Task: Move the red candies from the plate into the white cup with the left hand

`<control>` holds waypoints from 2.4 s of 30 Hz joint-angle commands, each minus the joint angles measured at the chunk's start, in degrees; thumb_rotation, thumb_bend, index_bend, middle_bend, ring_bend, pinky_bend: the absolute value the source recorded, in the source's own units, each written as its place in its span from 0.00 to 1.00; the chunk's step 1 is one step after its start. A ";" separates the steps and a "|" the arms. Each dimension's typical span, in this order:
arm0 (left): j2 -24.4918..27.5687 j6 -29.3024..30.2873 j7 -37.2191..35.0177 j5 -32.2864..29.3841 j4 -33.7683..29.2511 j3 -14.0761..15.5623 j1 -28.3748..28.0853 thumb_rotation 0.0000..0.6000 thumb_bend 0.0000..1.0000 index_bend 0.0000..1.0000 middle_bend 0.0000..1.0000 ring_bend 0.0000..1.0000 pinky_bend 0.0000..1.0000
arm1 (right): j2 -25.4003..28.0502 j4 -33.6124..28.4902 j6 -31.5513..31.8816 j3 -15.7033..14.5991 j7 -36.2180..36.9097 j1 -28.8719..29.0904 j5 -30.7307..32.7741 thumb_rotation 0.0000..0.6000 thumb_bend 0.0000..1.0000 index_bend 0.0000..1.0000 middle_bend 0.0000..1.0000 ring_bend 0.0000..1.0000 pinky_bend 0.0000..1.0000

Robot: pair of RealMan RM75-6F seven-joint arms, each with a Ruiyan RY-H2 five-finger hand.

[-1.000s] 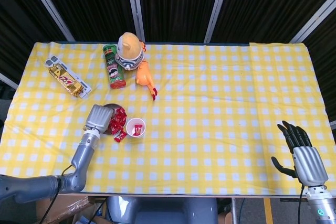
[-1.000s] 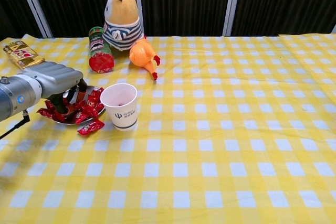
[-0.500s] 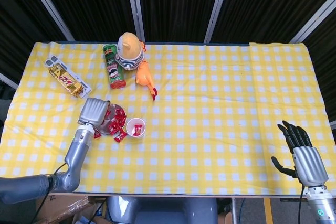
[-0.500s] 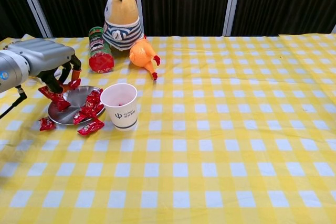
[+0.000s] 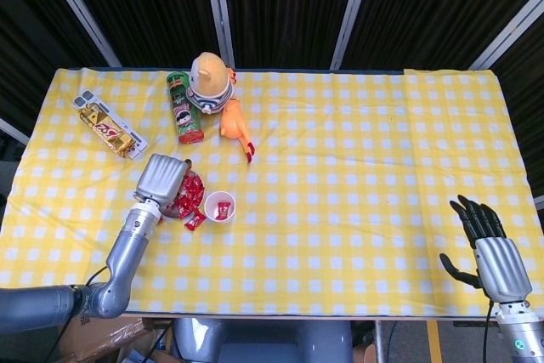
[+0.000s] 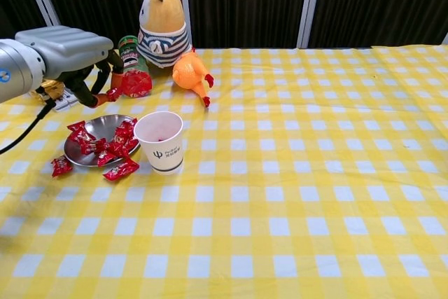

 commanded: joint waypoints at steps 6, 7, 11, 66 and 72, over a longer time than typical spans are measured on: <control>1.00 0.70 0.85 2.07 -5.41 -0.09 -0.81 1.00 0.46 0.51 0.61 0.74 0.85 | -0.07 0.09 -0.08 0.01 -0.06 0.08 -0.07 1.00 0.39 0.00 0.00 0.00 0.00; 0.98 0.68 1.03 2.40 -6.19 0.03 -0.96 1.00 0.46 0.50 0.61 0.74 0.85 | -0.08 0.10 -0.03 0.02 -0.11 0.07 -0.09 1.00 0.39 0.00 0.00 0.00 0.00; 0.54 0.61 1.77 3.18 -8.35 0.62 -1.44 1.00 0.46 0.50 0.60 0.74 0.85 | -0.05 0.08 0.07 0.02 -0.12 0.01 -0.07 1.00 0.39 0.00 0.00 0.00 0.00; -0.91 -3.32 -0.32 -3.82 3.46 4.10 -0.12 1.00 0.24 0.28 0.27 0.73 0.84 | -0.07 0.04 -0.12 0.16 -0.13 0.15 0.13 1.00 0.39 0.00 0.00 0.00 0.00; -3.73 -6.28 -0.20 -5.15 7.81 4.31 -1.05 1.00 0.24 0.27 0.26 0.73 0.84 | -0.01 0.06 -0.27 0.26 0.03 0.17 0.47 1.00 0.39 0.00 0.00 0.00 0.00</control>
